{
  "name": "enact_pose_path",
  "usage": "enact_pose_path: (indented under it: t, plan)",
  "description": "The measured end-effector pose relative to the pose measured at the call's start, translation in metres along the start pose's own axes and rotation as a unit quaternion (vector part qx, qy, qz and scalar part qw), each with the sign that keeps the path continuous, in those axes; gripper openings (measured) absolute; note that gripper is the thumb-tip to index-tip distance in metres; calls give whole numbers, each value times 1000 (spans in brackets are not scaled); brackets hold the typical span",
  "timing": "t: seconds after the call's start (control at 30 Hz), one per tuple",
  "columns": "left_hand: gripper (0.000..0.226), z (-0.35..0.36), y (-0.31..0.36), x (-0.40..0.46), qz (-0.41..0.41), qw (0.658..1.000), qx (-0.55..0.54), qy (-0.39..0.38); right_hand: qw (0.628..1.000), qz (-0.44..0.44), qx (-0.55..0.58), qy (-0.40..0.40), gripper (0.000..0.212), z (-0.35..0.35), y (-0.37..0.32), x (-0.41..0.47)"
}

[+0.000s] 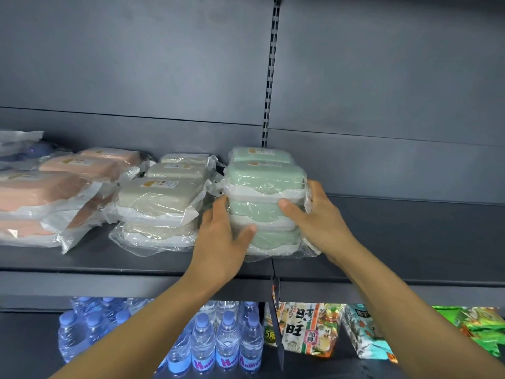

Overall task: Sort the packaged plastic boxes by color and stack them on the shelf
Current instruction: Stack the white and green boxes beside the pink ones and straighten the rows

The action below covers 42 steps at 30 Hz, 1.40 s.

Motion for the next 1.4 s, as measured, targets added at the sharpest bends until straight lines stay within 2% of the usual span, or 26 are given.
enact_pose_path:
  t: [0.1,0.37,0.53,0.63,0.7,0.93,1.1,1.2,1.3,1.4]
  plan:
    - [82,0,-3,-2,12,1000,26,2,1000,2,10,-4,61,0,2,-1]
    - [83,2,-8,5,20,997,76,-4,999,33,-10,14,53,0,5,1]
    - [89,1,-8,7,8,1000,6,-22,996,31,-80,31,65,1,4,-4]
    - [87,-3,0,4,16,999,-45,6,995,-4,-84,50,80,1,0,-10]
    - [79,-5,3,4,21,997,-73,25,995,-28,-76,64,82,1,-4,-12]
    - [72,-8,17,13,26,986,-149,63,984,-92,-96,119,54,-5,-11,-8]
    - [47,-9,18,16,39,985,-147,78,981,-108,-99,130,33,-5,-13,-6]
    - [40,-10,17,23,29,987,-134,80,983,-89,-100,124,27,-5,-12,2]
    - [40,-11,16,26,20,989,-126,69,980,-83,-141,111,34,-9,-14,6]
    - [44,-11,15,24,23,993,-109,49,970,-148,-177,73,65,-8,-24,3]
Point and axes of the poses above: each hand's wrist, its own x-axis towards the middle knuckle, its own z-axis out of the palm, y = z × x, the point moved 7 cm from there along x, towards the middle knuckle, and after that the axes turned 4 degrees about x, right-handed, at the moved point
